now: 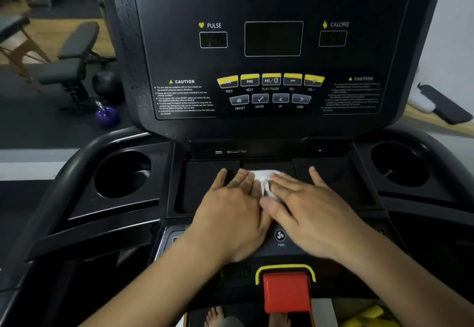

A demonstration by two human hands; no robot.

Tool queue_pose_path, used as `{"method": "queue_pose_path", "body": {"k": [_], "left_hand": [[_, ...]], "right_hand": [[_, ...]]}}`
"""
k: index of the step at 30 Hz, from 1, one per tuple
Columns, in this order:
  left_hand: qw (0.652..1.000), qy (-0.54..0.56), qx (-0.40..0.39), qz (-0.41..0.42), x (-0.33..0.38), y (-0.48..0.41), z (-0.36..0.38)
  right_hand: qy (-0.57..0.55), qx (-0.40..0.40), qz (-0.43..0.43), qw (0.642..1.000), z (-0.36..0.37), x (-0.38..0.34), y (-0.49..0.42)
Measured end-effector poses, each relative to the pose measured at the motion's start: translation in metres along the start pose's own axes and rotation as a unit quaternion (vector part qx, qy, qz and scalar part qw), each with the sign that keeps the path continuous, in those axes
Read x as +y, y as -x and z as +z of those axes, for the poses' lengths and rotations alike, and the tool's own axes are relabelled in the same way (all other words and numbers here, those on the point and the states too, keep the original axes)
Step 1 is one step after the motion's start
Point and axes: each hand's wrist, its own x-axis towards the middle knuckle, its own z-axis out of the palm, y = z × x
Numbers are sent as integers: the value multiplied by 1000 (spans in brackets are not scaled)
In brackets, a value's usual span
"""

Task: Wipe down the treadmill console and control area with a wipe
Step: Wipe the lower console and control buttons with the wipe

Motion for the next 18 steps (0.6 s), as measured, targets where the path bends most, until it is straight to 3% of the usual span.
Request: {"method": "queue_pose_path", "body": {"k": [7, 12, 18], "left_hand": [[999, 28, -15, 27, 0, 2, -5], [999, 15, -2, 33, 0, 13, -6], [996, 58, 4, 63, 5, 8, -1]], "right_hand": [[21, 51, -21, 998, -3, -6, 6], [-6, 23, -2, 1000, 1, -4, 3], [30, 88, 9, 996, -2, 2, -1]]}}
